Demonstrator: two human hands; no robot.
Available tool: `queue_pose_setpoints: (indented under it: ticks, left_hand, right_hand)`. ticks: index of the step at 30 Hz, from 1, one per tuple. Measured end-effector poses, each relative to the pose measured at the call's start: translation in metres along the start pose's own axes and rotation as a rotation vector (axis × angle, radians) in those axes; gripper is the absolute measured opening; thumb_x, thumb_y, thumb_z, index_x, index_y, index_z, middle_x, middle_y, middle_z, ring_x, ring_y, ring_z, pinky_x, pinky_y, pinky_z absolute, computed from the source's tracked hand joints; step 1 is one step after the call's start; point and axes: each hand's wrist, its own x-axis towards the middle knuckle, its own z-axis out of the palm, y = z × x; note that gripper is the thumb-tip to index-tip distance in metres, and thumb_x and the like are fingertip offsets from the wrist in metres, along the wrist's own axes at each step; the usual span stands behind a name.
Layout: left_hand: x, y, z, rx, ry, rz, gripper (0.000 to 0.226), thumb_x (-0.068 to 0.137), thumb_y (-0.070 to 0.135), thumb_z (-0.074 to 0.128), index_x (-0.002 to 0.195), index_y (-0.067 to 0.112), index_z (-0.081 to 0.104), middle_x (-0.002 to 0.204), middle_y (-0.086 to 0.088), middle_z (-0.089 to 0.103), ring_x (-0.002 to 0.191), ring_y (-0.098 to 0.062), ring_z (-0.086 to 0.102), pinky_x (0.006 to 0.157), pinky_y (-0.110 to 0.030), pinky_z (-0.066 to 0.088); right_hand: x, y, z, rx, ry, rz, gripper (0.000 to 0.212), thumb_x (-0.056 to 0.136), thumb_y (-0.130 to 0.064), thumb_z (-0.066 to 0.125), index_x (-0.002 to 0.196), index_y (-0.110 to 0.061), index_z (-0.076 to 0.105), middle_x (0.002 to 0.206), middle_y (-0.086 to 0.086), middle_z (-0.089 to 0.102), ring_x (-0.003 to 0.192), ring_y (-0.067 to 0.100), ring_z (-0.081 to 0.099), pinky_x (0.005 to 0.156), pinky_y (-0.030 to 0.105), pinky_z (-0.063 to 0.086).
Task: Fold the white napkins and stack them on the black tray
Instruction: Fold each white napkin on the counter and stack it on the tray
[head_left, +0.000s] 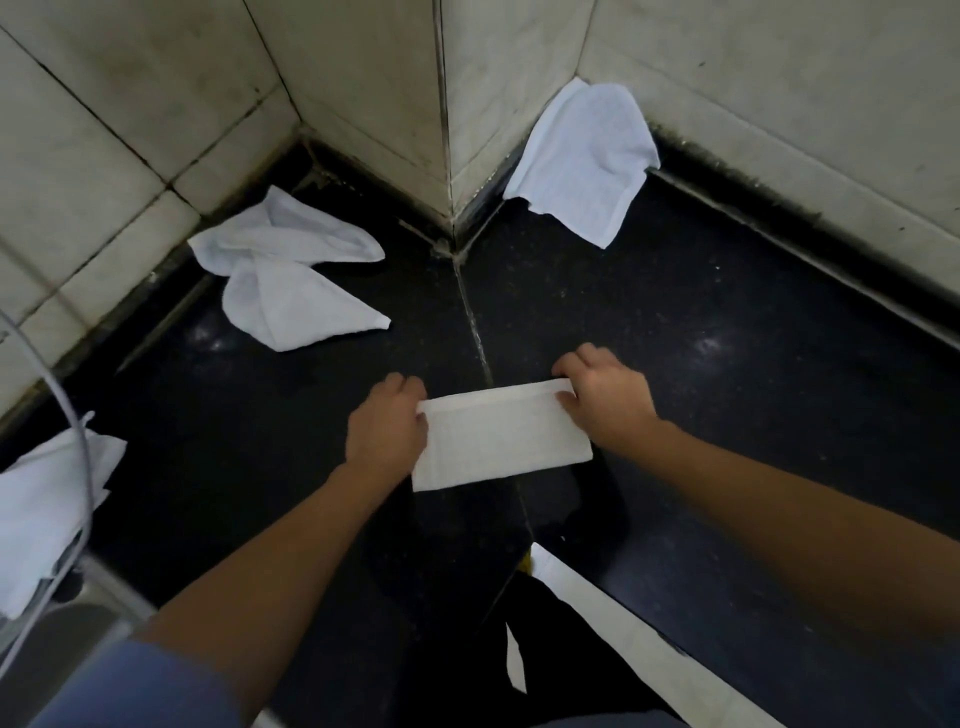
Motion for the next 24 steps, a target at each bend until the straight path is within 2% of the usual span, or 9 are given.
queue_pose_setpoints:
  ticks: [2, 4, 6, 10, 14, 16, 18, 21, 24]
  left_hand:
    - [-0.019, 0.008, 0.008, 0.018, -0.028, 0.198, 0.015, 0.080, 0.004, 0.063, 0.094, 0.008, 0.063, 0.095, -0.009, 0.057, 0.085, -0.027, 0.057, 0.061, -0.038, 0.050]
    - [-0.040, 0.007, 0.021, 0.037, -0.097, 0.264, 0.010, 0.079, 0.002, 0.064, 0.087, 0.007, 0.064, 0.089, -0.010, 0.058, 0.078, -0.029, 0.058, 0.058, -0.038, 0.049]
    - [-0.058, -0.003, 0.032, 0.023, -0.154, 0.196, 0.005, 0.085, 0.005, 0.058, 0.086, 0.006, 0.063, 0.088, -0.010, 0.057, 0.077, -0.026, 0.055, 0.060, -0.036, 0.046]
    - [-0.081, -0.028, 0.040, -0.016, -0.098, 0.067, 0.007, 0.090, 0.011, 0.058, 0.085, 0.008, 0.061, 0.083, -0.005, 0.057, 0.068, -0.019, 0.053, 0.057, -0.032, 0.042]
    - [-0.082, -0.028, 0.034, 0.044, 0.016, 0.174, 0.008, 0.078, 0.013, 0.072, 0.081, 0.012, 0.065, 0.086, -0.002, 0.057, 0.074, -0.018, 0.056, 0.050, -0.028, 0.046]
    - [-0.075, -0.024, 0.028, 0.113, 0.047, 0.246, 0.023, 0.071, 0.016, 0.079, 0.092, 0.014, 0.070, 0.102, -0.004, 0.063, 0.087, -0.023, 0.060, 0.059, -0.031, 0.053]
    - [-0.064, -0.024, 0.026, 0.212, -0.019, 0.265, 0.042, 0.068, 0.025, 0.082, 0.108, 0.016, 0.069, 0.122, -0.007, 0.061, 0.104, -0.028, 0.059, 0.075, -0.038, 0.054]
    - [-0.058, -0.027, 0.025, 0.266, -0.146, 0.223, 0.056, 0.076, 0.034, 0.075, 0.127, 0.019, 0.060, 0.144, -0.006, 0.046, 0.125, -0.029, 0.047, 0.092, -0.044, 0.045]
    - [-0.062, -0.025, 0.026, 0.243, -0.158, 0.205, 0.057, 0.085, 0.035, 0.065, 0.138, 0.020, 0.049, 0.154, -0.002, 0.032, 0.137, -0.027, 0.033, 0.103, -0.044, 0.035]
  right_hand:
    - [-0.016, -0.012, 0.007, 0.048, -0.006, -0.177, 0.016, 0.085, -0.018, 0.065, 0.100, -0.013, 0.064, 0.098, 0.006, 0.059, 0.089, 0.026, 0.059, 0.060, 0.038, 0.050]
    - [-0.031, -0.023, 0.017, 0.058, -0.168, -0.251, 0.013, 0.092, -0.020, 0.056, 0.101, -0.013, 0.063, 0.100, 0.006, 0.058, 0.090, 0.026, 0.058, 0.063, 0.040, 0.049]
    - [-0.046, -0.019, 0.025, 0.060, -0.276, -0.211, 0.019, 0.097, -0.023, 0.048, 0.103, -0.012, 0.062, 0.104, 0.006, 0.059, 0.093, 0.026, 0.058, 0.072, 0.040, 0.048]
    - [-0.070, 0.014, 0.027, 0.129, -0.230, -0.079, 0.015, 0.094, -0.023, 0.058, 0.094, -0.011, 0.067, 0.096, 0.006, 0.063, 0.085, 0.027, 0.062, 0.071, 0.035, 0.047]
    - [-0.066, 0.024, 0.016, 0.128, -0.234, 0.058, 0.017, 0.093, -0.029, 0.059, 0.098, -0.015, 0.067, 0.099, 0.003, 0.062, 0.087, 0.022, 0.062, 0.075, 0.032, 0.047]
    - [-0.050, 0.016, 0.010, 0.150, -0.158, 0.177, 0.024, 0.091, -0.035, 0.060, 0.104, -0.015, 0.064, 0.102, 0.004, 0.061, 0.088, 0.023, 0.061, 0.074, 0.033, 0.047]
    - [-0.033, 0.001, 0.008, 0.139, -0.163, 0.281, 0.035, 0.091, -0.039, 0.059, 0.114, -0.013, 0.058, 0.107, 0.006, 0.061, 0.093, 0.026, 0.061, 0.074, 0.035, 0.048]
    - [-0.016, -0.019, 0.013, 0.184, -0.223, 0.416, 0.035, 0.088, -0.029, 0.063, 0.115, -0.009, 0.055, 0.109, 0.010, 0.063, 0.096, 0.030, 0.063, 0.073, 0.036, 0.050]
    - [-0.006, -0.022, 0.014, 0.389, -0.254, 0.619, 0.036, 0.080, -0.027, 0.070, 0.110, -0.008, 0.061, 0.105, 0.011, 0.065, 0.092, 0.029, 0.063, 0.068, 0.031, 0.049]
